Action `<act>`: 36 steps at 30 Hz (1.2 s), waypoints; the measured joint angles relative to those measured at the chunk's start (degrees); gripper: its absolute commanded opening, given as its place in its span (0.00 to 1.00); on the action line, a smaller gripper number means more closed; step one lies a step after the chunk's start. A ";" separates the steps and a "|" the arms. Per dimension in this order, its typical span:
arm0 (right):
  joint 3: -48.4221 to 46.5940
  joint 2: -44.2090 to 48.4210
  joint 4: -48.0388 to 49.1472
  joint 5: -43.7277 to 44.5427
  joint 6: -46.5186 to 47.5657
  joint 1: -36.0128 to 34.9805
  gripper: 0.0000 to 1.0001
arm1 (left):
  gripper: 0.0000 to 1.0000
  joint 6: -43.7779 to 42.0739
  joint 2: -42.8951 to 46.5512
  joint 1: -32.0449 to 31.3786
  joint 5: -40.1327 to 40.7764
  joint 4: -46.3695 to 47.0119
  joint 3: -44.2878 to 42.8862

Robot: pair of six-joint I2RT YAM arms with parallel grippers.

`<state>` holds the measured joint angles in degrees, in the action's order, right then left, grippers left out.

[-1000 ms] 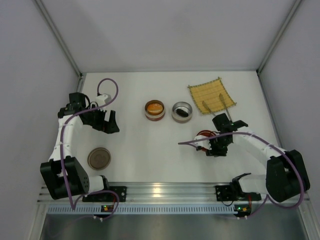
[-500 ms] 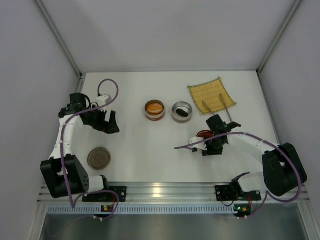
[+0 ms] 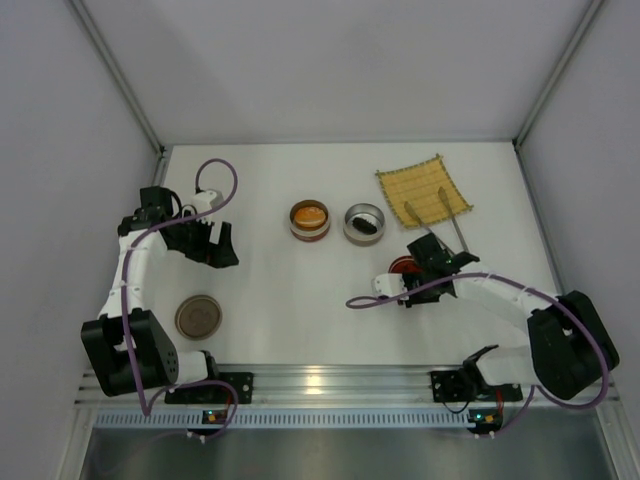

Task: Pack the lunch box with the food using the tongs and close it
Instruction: Close the box lid on the packing box.

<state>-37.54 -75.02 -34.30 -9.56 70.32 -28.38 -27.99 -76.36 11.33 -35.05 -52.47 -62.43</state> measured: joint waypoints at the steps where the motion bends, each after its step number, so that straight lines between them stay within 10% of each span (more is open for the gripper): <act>1: 0.13 0.24 0.02 0.11 -0.31 -0.22 0.18 | 0.98 0.02 0.00 0.00 0.00 0.02 0.00; 19: 0.55 0.00 0.59 0.98 -8.44 -4.26 0.00 | 0.98 0.04 0.00 0.00 -0.07 0.09 -0.02; 36: -23.82 3.02 -11.67 -17.38 -31.69 -4.63 0.00 | 0.93 -0.63 8.48 0.02 -13.73 -0.09 4.35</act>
<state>-61.36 -72.01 -45.98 -26.94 38.63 -33.01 -28.62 -67.88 11.35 -48.77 -52.56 -58.08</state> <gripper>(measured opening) 0.008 0.944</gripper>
